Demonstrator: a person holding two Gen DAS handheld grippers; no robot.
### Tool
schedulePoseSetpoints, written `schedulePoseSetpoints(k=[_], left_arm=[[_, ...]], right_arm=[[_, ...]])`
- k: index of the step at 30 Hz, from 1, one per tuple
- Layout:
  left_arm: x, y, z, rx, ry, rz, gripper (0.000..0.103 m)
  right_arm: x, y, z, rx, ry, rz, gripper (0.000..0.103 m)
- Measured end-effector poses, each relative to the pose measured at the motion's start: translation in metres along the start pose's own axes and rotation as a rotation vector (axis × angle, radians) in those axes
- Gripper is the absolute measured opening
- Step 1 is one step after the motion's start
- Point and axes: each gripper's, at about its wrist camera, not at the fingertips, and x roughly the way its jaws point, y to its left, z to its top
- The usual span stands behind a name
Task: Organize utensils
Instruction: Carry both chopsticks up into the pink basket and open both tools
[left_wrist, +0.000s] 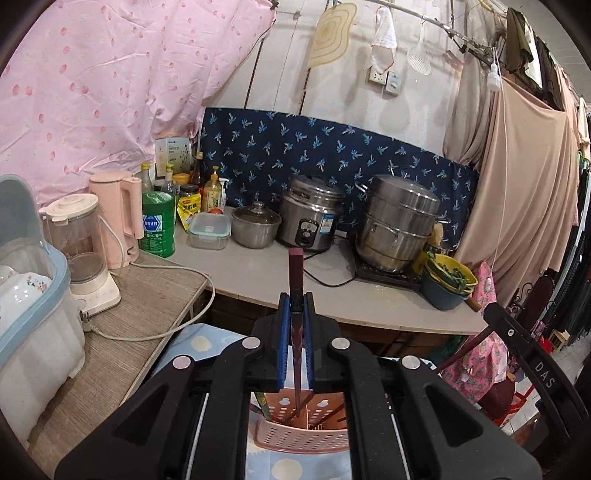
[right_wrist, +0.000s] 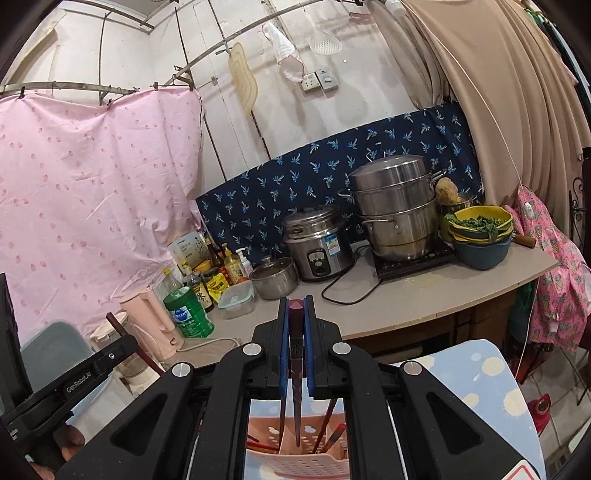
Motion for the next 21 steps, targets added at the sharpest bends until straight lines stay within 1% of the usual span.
schedulePoseSetpoints(k=[7, 12, 15, 21], left_arm=[[0.023, 0.006, -0.022, 0.012, 0.056, 0.022, 0.007], [0.032, 0.011, -0.032, 0.012, 0.093, 0.032, 0.007], [0.034, 0.013, -0.036, 0.012, 0.105, 0.037, 0.008], [0.028, 0.010, -0.038, 0.024, 0.094, 0.047, 0.008]], right_arm=[[0.026, -0.005, -0.031, -0.009, 0.088, -0.016, 0.007], [0.039, -0.009, -0.047, -0.011, 0.144, -0.020, 0.007], [0.040, -0.009, -0.051, -0.014, 0.156, -0.022, 0.007], [0.037, -0.010, -0.054, -0.013, 0.160, -0.024, 0.008]])
